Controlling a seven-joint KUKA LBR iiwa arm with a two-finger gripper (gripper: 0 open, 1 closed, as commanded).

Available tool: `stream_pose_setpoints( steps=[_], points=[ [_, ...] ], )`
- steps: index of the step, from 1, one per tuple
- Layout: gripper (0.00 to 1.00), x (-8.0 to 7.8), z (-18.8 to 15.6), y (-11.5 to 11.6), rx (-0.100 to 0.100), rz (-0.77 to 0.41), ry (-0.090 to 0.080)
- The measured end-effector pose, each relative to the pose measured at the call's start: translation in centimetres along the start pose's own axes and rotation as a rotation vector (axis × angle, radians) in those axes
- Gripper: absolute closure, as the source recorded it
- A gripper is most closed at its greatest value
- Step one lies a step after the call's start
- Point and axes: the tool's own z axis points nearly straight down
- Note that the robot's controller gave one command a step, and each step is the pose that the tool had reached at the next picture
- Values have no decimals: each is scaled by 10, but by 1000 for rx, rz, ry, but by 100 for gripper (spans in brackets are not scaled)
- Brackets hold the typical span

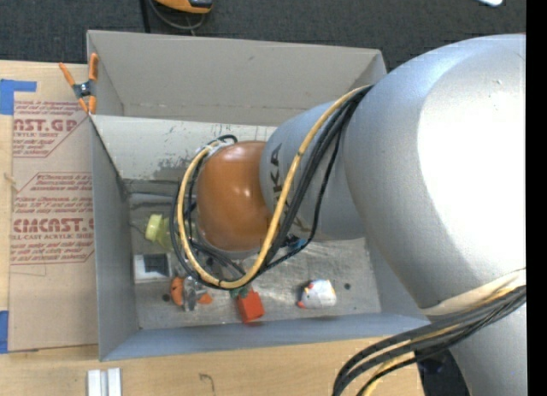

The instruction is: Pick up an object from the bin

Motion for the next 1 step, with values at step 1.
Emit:
stream_pose_setpoints(
  steps=[1],
  points=[
    [100,3,-148,-21,4,-4,9]
  ],
)
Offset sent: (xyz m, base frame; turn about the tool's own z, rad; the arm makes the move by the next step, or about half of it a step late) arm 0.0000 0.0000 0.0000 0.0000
